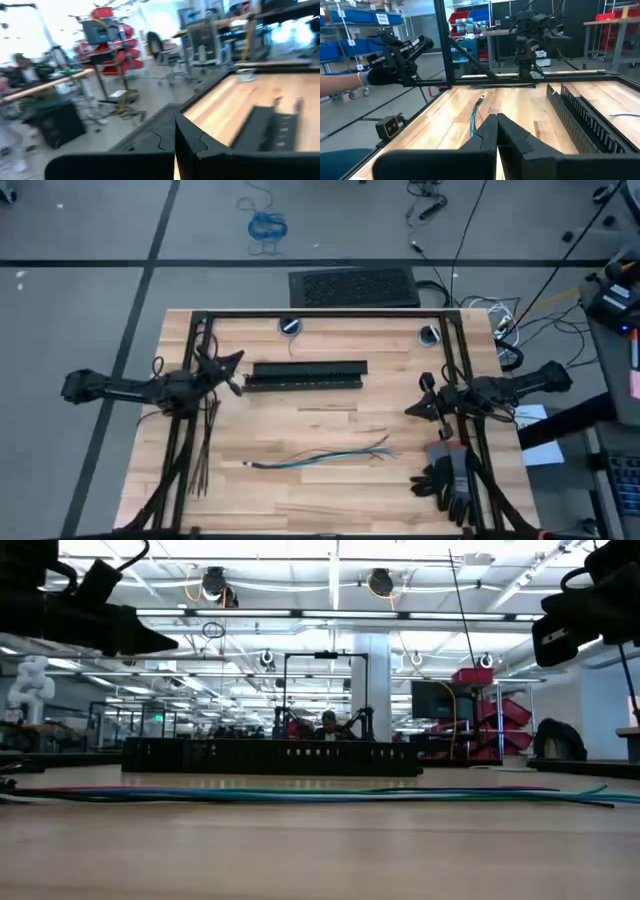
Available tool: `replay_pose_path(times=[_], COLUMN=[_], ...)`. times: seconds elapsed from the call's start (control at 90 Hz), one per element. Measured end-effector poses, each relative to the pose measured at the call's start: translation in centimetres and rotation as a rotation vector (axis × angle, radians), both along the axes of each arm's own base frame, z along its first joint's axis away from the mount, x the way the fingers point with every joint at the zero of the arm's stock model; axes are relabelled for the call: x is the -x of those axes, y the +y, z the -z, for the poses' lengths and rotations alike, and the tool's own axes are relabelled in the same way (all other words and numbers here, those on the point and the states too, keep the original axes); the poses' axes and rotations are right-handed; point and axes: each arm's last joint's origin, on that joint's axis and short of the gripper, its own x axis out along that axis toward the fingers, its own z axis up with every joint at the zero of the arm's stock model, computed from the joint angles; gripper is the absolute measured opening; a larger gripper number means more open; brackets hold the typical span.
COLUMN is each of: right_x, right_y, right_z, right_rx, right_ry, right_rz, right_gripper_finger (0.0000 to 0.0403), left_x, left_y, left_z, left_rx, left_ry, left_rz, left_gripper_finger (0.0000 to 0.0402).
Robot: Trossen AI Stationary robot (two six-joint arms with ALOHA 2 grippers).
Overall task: Ziptie cables
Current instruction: Adjust the cable wires
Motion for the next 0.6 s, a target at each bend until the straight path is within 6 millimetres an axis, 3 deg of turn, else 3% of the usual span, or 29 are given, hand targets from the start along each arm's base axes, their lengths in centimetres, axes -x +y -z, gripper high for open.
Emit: replay_pose_path(times=[0.6], right_x=[0.0], right_y=[0.0], right_z=[0.01], right_rx=[0.0], right_ry=[0.0], right_rz=[0.0], right_gripper_finger=[0.0], left_x=[-0.06], left_y=[-0.03], left_z=[-0.3], left_rx=[0.159], left_ry=[-0.173], left_rz=[0.046], left_gripper_finger=[0.0])
